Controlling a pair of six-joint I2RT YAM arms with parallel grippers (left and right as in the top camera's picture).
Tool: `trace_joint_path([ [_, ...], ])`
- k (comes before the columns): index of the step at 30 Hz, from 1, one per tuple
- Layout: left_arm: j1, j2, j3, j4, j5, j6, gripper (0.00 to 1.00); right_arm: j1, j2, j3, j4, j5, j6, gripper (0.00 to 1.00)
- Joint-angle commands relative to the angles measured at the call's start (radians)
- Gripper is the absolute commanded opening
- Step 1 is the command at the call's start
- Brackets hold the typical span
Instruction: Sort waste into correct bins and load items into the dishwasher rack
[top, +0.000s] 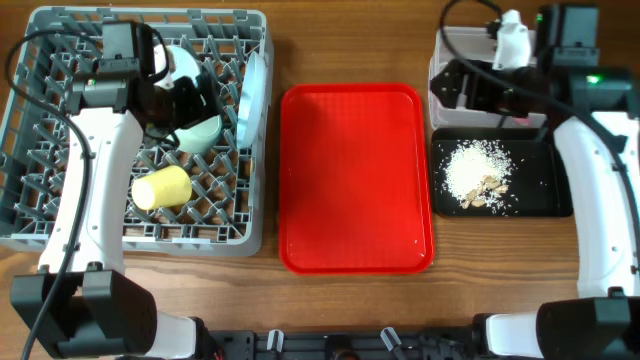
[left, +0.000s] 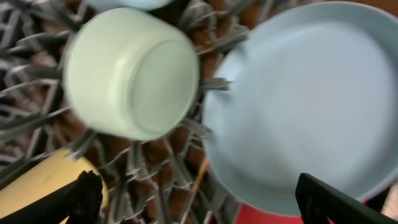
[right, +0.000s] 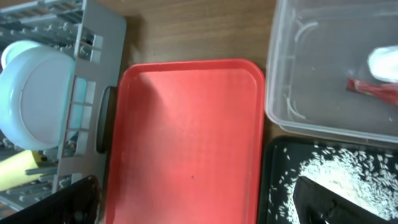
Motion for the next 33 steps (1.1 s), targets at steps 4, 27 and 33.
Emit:
trace_joint_path([
  [4,-0.035,-0.001,0.006,-0.141,-0.091,0.044,1.0,0.006,0.008,0.018,-0.099,0.175,0.104,1.0],
  [27,-0.14,-0.886,-0.541,0.113,-0.008,0.158,1.0,0.006,-0.844,-0.498,0.026,0.334,0.075,1.0],
  [33,-0.14,-0.937,-0.541,0.098,-0.008,0.158,1.0,0.006,-0.84,-0.498,0.016,0.334,0.075,1.0],
])
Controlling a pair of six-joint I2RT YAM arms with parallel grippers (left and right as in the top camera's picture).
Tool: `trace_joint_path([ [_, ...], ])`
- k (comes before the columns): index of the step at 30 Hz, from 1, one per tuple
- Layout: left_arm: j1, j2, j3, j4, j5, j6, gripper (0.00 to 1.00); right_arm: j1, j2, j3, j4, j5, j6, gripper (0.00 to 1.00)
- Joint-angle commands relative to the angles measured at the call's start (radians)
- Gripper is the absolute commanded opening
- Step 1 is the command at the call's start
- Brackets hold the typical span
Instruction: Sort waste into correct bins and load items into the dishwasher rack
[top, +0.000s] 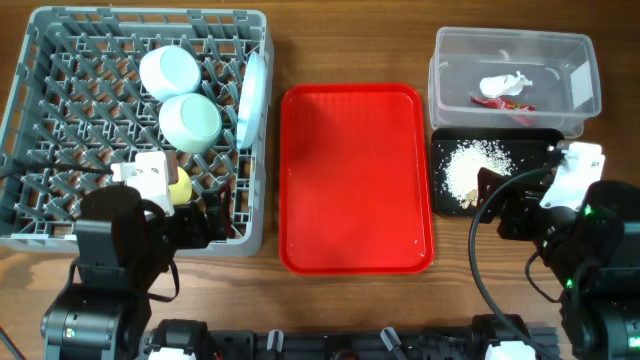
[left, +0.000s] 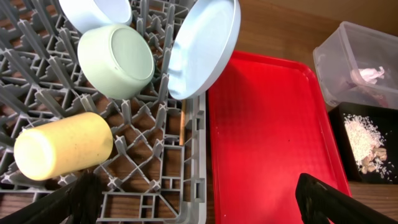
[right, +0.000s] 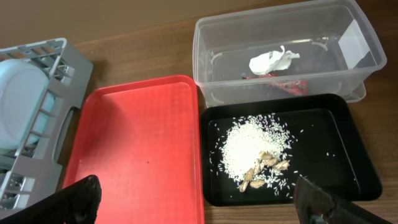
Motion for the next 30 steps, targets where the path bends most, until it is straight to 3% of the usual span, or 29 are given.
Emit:
trace_joint_path([
  [1,-0.005,-0.003,-0.009,0.0,0.015,0.02,1.0,-0.002,0.02,-0.01,-0.002,0.024,0.005,1.0],
  [9,-0.005,-0.003,-0.009,0.0,0.015,0.02,1.0,-0.002,0.095,-0.011,-0.001,0.025,0.005,1.0],
  [15,-0.005,-0.003,-0.009,0.0,0.015,0.02,1.0,-0.002,0.046,-0.026,0.031,0.052,0.003,1.0],
  [18,-0.005,-0.003,-0.009,0.0,0.015,0.02,1.0,-0.002,-0.027,-0.116,0.169,0.058,0.003,1.0],
  [24,-0.005,-0.003,-0.009,0.0,0.015,0.02,1.0,0.042,-0.355,-0.529,0.595,0.04,0.006,1.0],
  [30,-0.005,-0.003,-0.009,0.0,0.015,0.02,1.0,0.065,-0.601,-0.795,0.878,0.04,0.006,1.0],
])
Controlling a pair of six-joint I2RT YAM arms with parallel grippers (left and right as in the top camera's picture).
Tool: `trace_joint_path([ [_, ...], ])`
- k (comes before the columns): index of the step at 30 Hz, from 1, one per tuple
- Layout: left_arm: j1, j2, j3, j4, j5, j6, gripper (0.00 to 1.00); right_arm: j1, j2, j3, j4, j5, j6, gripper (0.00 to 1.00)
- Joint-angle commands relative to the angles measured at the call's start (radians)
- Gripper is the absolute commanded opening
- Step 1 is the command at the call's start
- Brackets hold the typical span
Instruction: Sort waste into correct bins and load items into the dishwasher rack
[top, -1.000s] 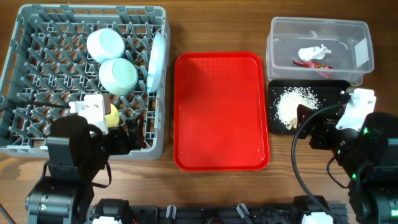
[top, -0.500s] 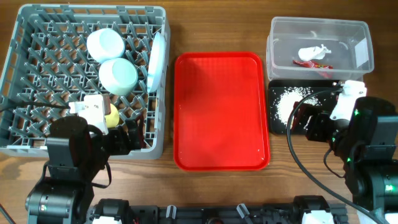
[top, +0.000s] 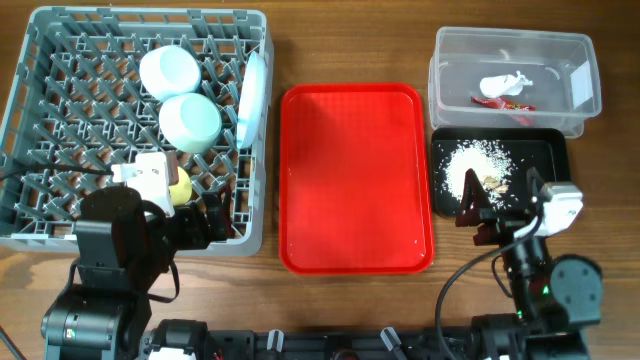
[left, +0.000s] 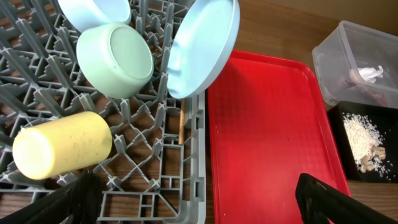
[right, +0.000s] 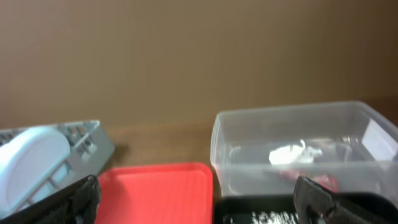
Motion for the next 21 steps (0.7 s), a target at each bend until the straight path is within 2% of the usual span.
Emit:
trace_joint_path([
  [1,-0.005,-0.002,-0.007,0.002,0.012,0.02,1.0,0.005,-0.105,-0.12,0.127,0.007,0.004,1.0],
  [4,-0.005,-0.002,-0.007,0.002,0.012,0.02,1.0,0.005,-0.166,-0.221,0.27,0.01,0.004,1.0],
  [8,-0.005,-0.002,-0.007,0.002,0.012,0.02,1.0,0.005,-0.197,-0.383,0.553,0.01,0.004,1.0],
  [11,-0.005,-0.002,-0.007,0.002,0.012,0.02,1.0,0.005,-0.197,-0.392,0.473,0.014,-0.004,1.0],
  [15,-0.005,-0.002,-0.007,0.002,0.012,0.02,1.0,0.005,-0.197,-0.392,0.22,-0.021,0.0,1.0],
  [21,-0.005,-0.002,-0.007,0.002,0.012,0.02,1.0,0.005,-0.195,-0.392,0.219,-0.02,0.004,1.0],
])
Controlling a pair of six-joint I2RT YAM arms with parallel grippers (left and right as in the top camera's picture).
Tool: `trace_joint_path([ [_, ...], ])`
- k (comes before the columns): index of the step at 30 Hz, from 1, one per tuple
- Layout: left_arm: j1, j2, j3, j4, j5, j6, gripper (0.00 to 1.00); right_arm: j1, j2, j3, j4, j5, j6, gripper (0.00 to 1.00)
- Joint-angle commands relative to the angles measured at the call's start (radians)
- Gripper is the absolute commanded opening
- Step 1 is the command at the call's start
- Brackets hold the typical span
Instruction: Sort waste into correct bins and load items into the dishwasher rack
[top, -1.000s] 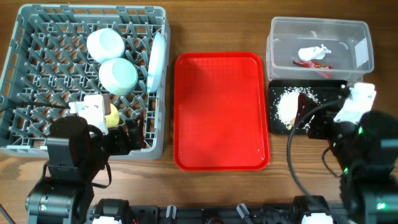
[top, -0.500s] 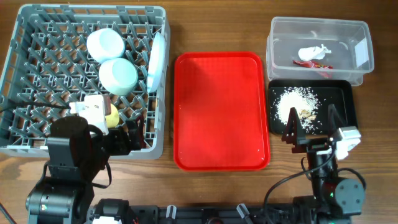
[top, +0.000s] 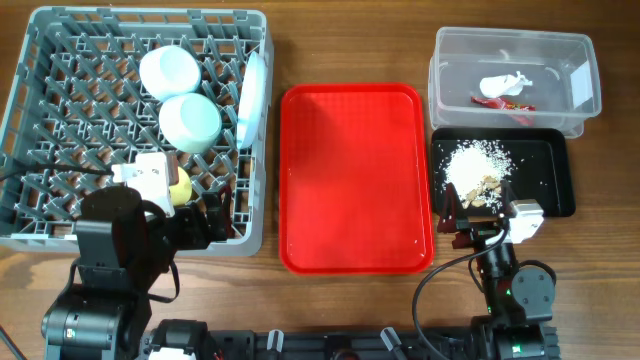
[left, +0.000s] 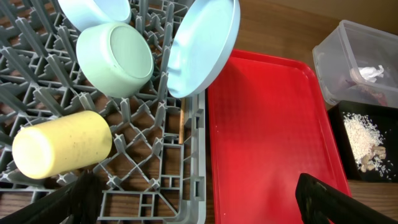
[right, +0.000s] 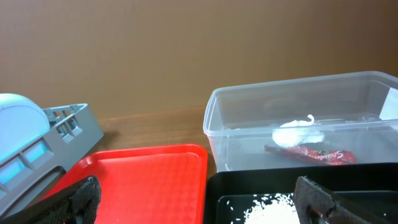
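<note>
The grey dishwasher rack (top: 40, 130) holds a white bowl (top: 168, 70), a green bowl (top: 190, 122), an upright pale blue plate (top: 252, 95) and a yellow cup (left: 62, 144) lying on its side. The red tray (top: 355, 180) is bare. A clear bin (top: 515, 85) holds crumpled white paper (right: 298, 134) and a red wrapper (right: 311, 154). The black bin (top: 545, 185) holds rice (top: 475, 165) and food scraps. My left gripper (left: 199, 199) is open over the rack's near right corner. My right gripper (right: 199, 199) is open at the black bin's near edge. Neither holds anything.
Bare wooden table (top: 600, 250) surrounds the rack, tray and bins. Both arms are folded low at the table's near edge, the left base (top: 110, 270) in front of the rack and the right base (top: 515, 290) in front of the black bin.
My right arm has drawn in a little more to the left and nearer the table's front edge. Its camera now sees the bins from lower and closer. The left arm has not moved.
At first my left gripper was deep in the rack by the green bowl and my right gripper was at the clear bin at the back. Then both arms stood folded at the near edge, open and empty. The right arm has settled lower since.
</note>
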Motion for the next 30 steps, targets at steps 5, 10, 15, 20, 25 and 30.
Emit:
trace_joint_path([
  [5,-0.005,-0.002,-0.005,0.003,0.011,0.02,1.0,0.005,-0.009,-0.001,0.003,-0.018,0.004,1.0],
  [10,-0.005,-0.002,-0.005,0.003,0.011,0.02,1.0,0.005,-0.009,-0.001,0.003,-0.018,0.004,1.0],
  [15,-0.005,-0.002,-0.005,0.003,0.011,0.02,1.0,0.005,-0.009,-0.001,0.003,-0.018,0.004,1.0],
  [20,-0.005,-0.002,-0.005,0.003,0.011,0.02,1.0,0.005,-0.009,-0.001,0.003,-0.018,0.004,1.0],
  [25,0.015,-0.051,-0.022,-0.004,-0.027,0.027,1.0,0.005,-0.009,-0.001,0.003,-0.018,0.004,1.0],
  [30,0.041,-0.235,-0.256,0.186,-0.026,0.027,1.0,0.005,-0.009,-0.001,0.003,-0.018,0.004,1.0],
])
